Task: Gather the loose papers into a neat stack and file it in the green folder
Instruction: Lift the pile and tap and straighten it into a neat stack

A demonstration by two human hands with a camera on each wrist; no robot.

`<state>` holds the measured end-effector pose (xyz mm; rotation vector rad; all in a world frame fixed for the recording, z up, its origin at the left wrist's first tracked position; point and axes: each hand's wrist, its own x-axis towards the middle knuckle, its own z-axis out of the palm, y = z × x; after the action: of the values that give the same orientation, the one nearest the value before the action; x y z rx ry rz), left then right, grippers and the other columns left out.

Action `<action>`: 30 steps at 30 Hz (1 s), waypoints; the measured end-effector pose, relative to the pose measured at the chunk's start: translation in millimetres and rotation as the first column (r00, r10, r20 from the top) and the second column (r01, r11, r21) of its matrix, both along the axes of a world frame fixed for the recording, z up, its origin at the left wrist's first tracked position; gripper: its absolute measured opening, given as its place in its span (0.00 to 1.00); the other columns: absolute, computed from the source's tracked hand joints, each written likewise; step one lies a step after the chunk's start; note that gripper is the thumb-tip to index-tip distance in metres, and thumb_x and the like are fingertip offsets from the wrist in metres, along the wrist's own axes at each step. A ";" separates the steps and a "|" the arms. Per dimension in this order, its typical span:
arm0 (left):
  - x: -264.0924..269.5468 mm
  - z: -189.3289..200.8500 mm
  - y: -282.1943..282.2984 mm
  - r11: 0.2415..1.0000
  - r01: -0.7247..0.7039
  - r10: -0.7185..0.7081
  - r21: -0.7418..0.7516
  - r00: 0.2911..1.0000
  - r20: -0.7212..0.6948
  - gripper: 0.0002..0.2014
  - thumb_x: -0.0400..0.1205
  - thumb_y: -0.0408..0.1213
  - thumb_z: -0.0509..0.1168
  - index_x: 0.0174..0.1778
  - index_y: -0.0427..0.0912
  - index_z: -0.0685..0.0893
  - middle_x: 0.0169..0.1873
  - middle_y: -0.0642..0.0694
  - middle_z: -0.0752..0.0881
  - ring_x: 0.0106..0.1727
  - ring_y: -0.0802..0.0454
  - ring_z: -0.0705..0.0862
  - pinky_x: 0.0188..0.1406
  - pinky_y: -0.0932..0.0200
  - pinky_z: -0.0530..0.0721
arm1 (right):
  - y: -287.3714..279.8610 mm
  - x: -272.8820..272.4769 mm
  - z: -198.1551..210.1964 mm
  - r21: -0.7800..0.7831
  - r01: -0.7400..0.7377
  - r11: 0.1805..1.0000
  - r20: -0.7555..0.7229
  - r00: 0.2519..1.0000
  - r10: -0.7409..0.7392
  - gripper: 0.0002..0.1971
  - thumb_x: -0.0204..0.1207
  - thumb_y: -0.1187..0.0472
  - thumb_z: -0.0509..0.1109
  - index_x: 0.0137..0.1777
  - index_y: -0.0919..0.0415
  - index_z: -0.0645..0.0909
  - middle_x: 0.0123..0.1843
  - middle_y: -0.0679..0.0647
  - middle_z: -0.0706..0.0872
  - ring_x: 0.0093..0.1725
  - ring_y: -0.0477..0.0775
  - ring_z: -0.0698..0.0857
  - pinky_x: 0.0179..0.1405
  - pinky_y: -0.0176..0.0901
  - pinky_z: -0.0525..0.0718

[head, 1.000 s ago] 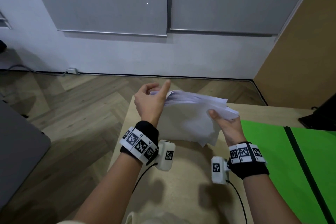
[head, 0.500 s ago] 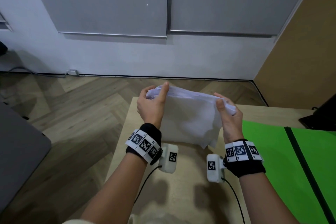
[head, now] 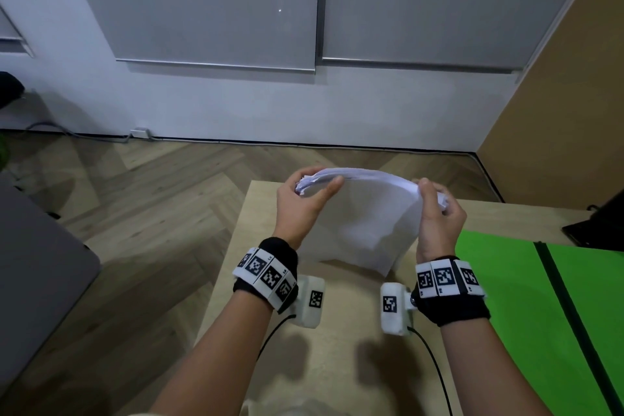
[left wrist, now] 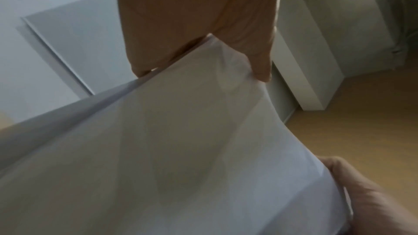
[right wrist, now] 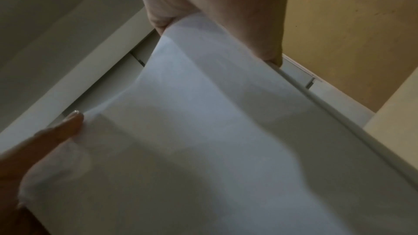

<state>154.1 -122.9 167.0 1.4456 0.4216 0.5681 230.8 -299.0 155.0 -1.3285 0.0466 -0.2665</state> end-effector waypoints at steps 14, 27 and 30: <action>-7.4 23.8 -1.7 0.997 0.010 -0.003 -0.071 0.996 0.093 0.07 0.77 0.40 0.74 0.44 0.41 0.88 0.38 0.47 0.89 0.38 0.57 0.87 0.40 0.61 0.85 | -21.7 -12.3 6.7 -0.193 -0.252 0.948 -0.012 0.967 0.254 0.10 0.67 0.70 0.78 0.39 0.53 0.85 0.31 0.42 0.91 0.33 0.39 0.89 0.40 0.37 0.88; 2.8 12.2 -5.5 0.923 -0.370 0.355 -0.111 0.926 -0.131 0.25 0.61 0.64 0.71 0.37 0.43 0.85 0.35 0.50 0.87 0.41 0.49 0.86 0.51 0.47 0.87 | -18.6 -23.7 -17.2 -0.147 -0.363 0.920 -0.126 0.930 0.346 0.20 0.64 0.67 0.81 0.57 0.61 0.84 0.42 0.46 0.93 0.42 0.40 0.91 0.42 0.31 0.87; 3.9 10.5 -5.0 0.972 -0.188 0.176 -0.140 0.979 -0.099 0.21 0.68 0.59 0.71 0.37 0.42 0.87 0.36 0.48 0.87 0.41 0.50 0.86 0.50 0.49 0.86 | -14.8 -19.3 -16.7 -0.166 -0.319 0.933 -0.141 0.944 0.298 0.10 0.68 0.65 0.79 0.49 0.57 0.86 0.38 0.44 0.91 0.33 0.31 0.88 0.33 0.25 0.84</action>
<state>158.1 -127.9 177.4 1.2986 0.6567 0.6094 211.4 -313.8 138.3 -1.5146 -0.0940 0.0760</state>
